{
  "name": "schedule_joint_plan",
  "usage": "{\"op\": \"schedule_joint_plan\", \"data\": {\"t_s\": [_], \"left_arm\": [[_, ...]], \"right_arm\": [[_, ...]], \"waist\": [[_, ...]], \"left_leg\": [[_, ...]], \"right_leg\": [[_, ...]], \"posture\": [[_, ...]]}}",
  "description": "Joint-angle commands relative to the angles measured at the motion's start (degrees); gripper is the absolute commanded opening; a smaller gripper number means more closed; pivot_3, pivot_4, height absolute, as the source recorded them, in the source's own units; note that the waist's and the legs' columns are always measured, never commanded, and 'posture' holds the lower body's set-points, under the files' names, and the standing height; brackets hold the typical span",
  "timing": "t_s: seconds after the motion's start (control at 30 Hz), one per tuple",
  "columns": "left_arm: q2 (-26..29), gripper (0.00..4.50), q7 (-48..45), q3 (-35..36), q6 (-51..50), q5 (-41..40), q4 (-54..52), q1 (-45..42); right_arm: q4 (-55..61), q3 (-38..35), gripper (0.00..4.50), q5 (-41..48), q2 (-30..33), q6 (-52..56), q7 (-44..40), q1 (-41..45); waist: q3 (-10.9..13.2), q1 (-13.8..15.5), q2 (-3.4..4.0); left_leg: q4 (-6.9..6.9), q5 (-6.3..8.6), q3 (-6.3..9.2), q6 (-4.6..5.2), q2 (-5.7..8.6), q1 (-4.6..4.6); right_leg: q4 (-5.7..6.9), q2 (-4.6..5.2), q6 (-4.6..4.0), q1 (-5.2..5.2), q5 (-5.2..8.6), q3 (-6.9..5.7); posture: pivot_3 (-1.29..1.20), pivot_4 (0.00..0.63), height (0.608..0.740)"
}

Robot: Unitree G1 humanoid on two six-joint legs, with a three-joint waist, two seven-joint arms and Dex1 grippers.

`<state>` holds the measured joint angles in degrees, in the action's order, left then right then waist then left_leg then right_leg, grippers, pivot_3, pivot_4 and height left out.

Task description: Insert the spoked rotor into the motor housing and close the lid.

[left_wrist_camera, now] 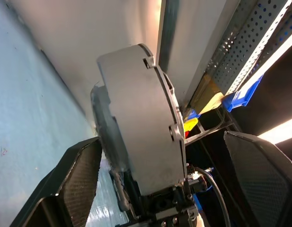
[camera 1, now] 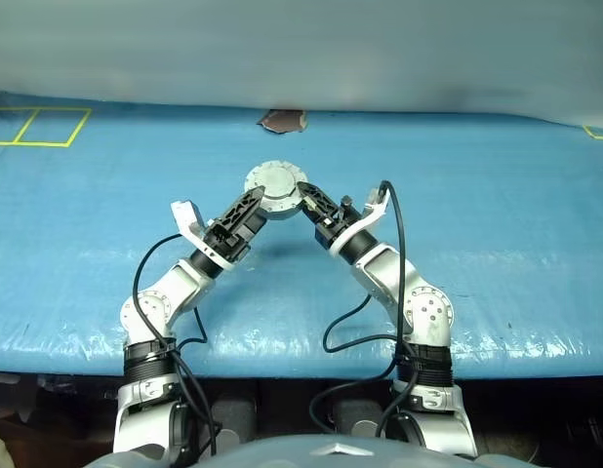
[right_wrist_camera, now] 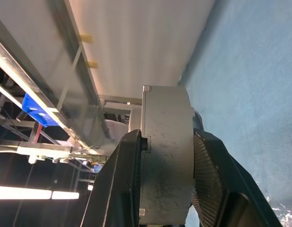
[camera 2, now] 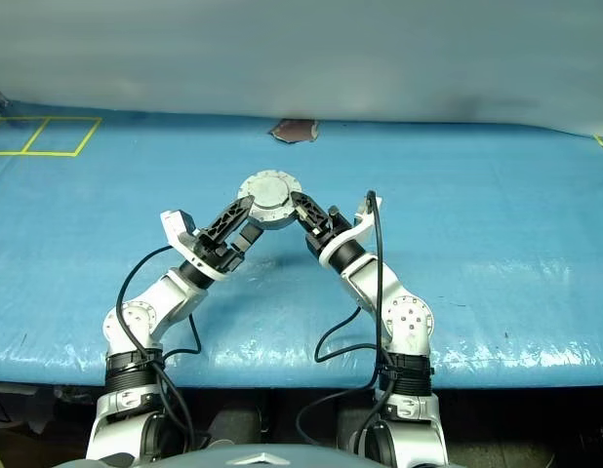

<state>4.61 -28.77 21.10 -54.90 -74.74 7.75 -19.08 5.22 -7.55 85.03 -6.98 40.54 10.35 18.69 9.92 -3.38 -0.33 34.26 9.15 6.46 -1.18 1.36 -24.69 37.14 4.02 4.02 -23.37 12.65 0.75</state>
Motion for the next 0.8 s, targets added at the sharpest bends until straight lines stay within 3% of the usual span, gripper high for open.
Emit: {"op": "schedule_joint_plan", "data": {"t_s": [0.03, 0.6, 0.8], "left_arm": [[-0.68, 4.44, 0.82, 0.3, 1.09, -0.43, 0.66, -2.42], [-4.77, 4.44, 4.66, -1.06, 6.65, 5.31, 2.68, -5.21], [-4.8, 2.91, 4.12, -1.15, 7.45, 6.86, 1.98, -4.27]], "right_arm": [[3.82, 2.46, 1.17, 1.16, -3.35, 0.49, -2.28, -1.81], [5.02, 3.99, 1.17, -0.34, -2.78, 0.25, -3.12, -2.56], [4.83, 3.45, 1.17, -1.13, -2.77, -0.83, -2.83, -2.42]], "waist": [[0.0, 0.02, 0.0], [0.0, 0.09, -0.01], [0.0, 0.07, -0.01]], "left_leg": [[0.02, 0.0, 0.0, 0.0, 0.0, 0.0], [0.11, 0.0, -0.03, 0.0, -0.01, -0.02], [0.16, 0.0, -0.03, 0.0, -0.01, -0.03]], "right_leg": [[0.0, 0.0, 0.0, 0.0, 0.0, 0.0], [-0.01, -0.03, 0.04, 0.02, -0.09, 0.04], [-0.01, -0.04, 0.05, 0.03, -0.11, 0.04]], "posture": [[0.0, 0.15, 0.74], [0.0, 0.15, 0.74], [0.0, 0.15, 0.74]]}}
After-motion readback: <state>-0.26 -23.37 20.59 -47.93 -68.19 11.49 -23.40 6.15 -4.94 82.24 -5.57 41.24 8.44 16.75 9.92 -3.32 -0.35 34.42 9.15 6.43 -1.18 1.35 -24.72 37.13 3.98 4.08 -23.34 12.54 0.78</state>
